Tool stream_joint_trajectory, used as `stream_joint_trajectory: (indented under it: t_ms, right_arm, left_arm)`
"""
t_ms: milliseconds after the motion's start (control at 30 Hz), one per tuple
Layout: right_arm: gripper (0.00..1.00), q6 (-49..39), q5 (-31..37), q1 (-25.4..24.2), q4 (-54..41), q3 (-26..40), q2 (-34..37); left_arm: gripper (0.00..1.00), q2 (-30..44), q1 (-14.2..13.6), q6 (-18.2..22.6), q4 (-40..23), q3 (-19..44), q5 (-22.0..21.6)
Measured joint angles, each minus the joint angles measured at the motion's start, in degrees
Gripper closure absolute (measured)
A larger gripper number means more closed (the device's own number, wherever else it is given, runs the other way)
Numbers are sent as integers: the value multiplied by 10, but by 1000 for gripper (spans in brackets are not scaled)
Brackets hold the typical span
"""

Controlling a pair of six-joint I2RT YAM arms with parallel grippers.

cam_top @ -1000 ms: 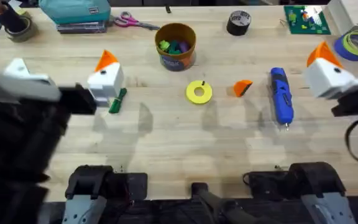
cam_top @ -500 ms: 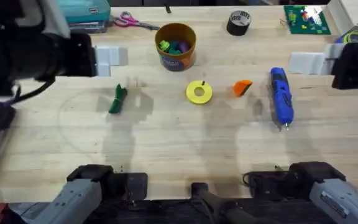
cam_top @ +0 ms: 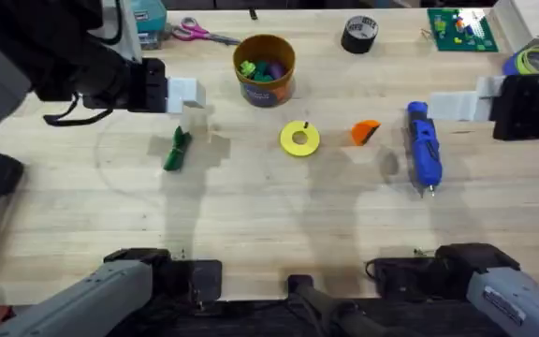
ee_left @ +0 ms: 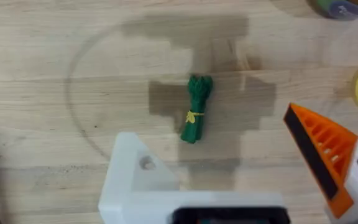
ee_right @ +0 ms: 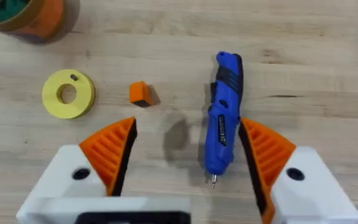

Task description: Pick up the gripper from the table and insert it into the empty holder that is missing its gripper. Then pick up a screw, insert it into the mounting hole, and use the screwdriver to tighten it. Finally, clean up the table by picking up the vegetable and placing it into the bucket.

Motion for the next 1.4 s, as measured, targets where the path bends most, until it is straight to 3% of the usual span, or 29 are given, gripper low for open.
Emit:
stream_joint_trajectory:
  t_ms: [200,433,533,833,1200,1400]
  right_arm:
    - [6,0,0,0,0,0,0]
    - [6,0,0,0,0,0,0]
    - [5,0,0,0,0,0,0]
    - [5,0,0,0,1,0,0]
    - [5,0,0,0,1,0,0]
    - [5,0,0,0,0,0,0]
  left_arm:
    - [15,20,8,10,-29,0,0]
    - [15,31,66,35,-49,0,7]
    - [15,54,80,43,-47,0,7]
    - [15,152,80,67,-44,-2,26]
    - [15,261,80,82,12,-26,27]
    - [12,288,82,86,17,-26,36]
